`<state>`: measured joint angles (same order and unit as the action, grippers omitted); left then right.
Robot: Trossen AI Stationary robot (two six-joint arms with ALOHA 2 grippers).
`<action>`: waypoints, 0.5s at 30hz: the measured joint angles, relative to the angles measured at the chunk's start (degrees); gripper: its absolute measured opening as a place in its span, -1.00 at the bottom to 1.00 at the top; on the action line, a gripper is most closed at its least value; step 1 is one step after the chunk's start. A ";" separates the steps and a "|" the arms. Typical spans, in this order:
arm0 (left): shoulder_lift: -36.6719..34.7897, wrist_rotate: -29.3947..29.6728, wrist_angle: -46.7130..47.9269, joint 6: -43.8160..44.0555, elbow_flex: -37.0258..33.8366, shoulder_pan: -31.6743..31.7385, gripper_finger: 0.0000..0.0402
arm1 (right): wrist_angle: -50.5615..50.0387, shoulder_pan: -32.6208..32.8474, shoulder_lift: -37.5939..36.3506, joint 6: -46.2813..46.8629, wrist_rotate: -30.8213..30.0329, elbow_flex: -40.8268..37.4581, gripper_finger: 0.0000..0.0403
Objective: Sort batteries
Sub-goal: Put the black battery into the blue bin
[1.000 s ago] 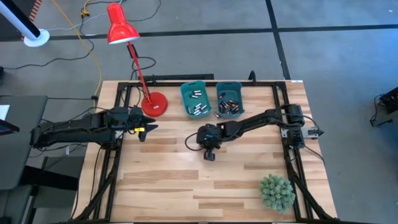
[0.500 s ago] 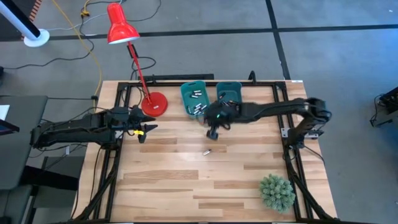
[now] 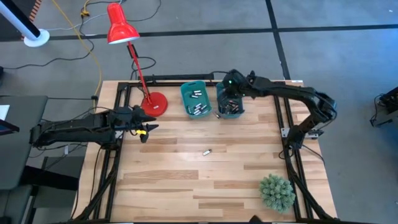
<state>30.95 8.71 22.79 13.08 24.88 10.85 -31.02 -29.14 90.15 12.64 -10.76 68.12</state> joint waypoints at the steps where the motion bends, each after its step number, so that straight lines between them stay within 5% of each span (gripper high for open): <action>1: 0.63 0.00 0.00 0.05 0.00 0.00 -0.16 | -1.09 -1.02 1.04 -0.02 0.02 0.00 -0.94; 15: 5.44 -0.04 -3.16 2.36 0.00 0.00 -0.16 | -3.26 -4.77 15.37 -2.59 6.36 0.00 -0.94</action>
<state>36.38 8.67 19.63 15.44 24.88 10.85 -34.28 -33.91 105.52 10.05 -4.40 68.12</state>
